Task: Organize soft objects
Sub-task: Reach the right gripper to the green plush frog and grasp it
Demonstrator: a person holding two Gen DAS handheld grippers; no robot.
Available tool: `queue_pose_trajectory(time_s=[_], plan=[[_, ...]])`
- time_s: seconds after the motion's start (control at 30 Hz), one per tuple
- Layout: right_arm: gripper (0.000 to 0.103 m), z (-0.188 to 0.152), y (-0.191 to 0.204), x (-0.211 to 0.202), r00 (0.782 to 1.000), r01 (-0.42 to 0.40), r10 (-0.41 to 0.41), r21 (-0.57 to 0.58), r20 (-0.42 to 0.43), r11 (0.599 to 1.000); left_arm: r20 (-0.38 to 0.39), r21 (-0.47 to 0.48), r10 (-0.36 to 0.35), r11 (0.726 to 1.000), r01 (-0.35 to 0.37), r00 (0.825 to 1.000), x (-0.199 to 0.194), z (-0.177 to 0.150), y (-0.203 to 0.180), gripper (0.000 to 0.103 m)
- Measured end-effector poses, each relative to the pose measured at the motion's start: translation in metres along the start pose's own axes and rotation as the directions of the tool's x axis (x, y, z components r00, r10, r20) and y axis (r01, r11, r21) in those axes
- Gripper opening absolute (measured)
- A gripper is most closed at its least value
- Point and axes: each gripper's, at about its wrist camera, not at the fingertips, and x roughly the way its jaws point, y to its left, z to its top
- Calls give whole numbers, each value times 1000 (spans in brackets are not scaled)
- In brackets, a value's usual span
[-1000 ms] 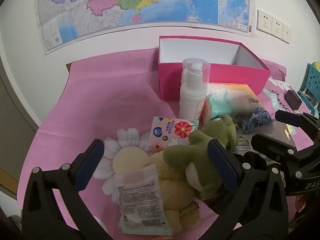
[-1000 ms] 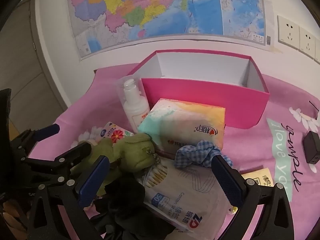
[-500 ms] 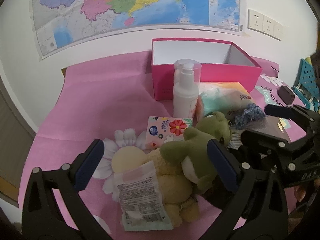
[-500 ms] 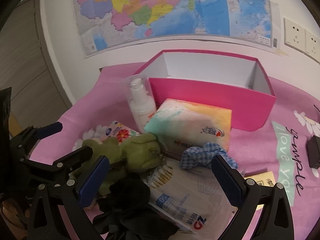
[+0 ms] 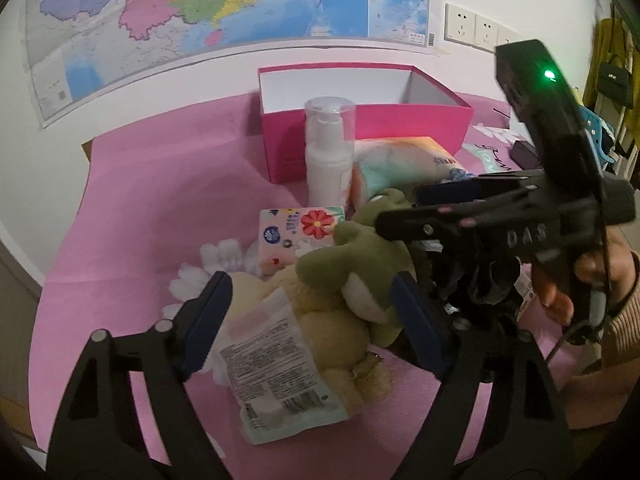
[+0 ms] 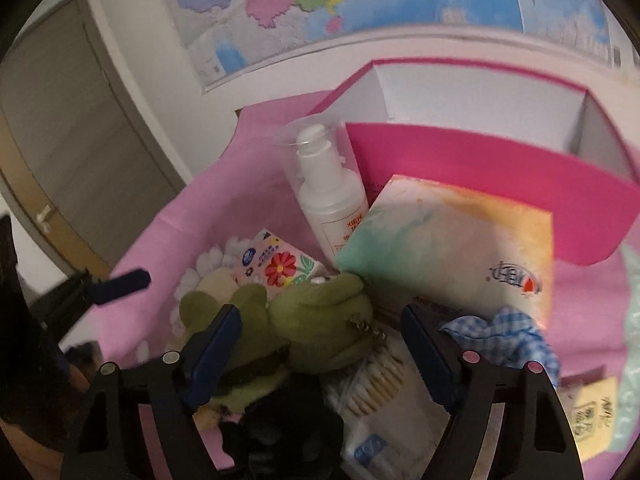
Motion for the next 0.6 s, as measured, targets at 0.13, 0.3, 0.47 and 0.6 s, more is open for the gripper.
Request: queue_pose_trajectory(time_s=[0.13, 0.3, 0.47, 0.6], plan=[[84, -2, -9, 5, 997, -72, 72, 16, -16, 997, -12, 3, -53, 999, 53, 999, -3, 1, 2, 74], [84, -2, -19, 13, 986, -162, 164, 64, -29, 985, -14, 46, -123, 991, 123, 992, -11, -2, -11, 74], [76, -3, -23, 11, 983, -182, 183, 71, -19, 981, -90, 69, -85, 993, 91, 992, 12, -3, -22, 61], [59, -9, -22, 3, 988, -157, 158, 64, 1, 985, -94, 0, -163, 986, 164, 982, 13, -1, -8, 36]])
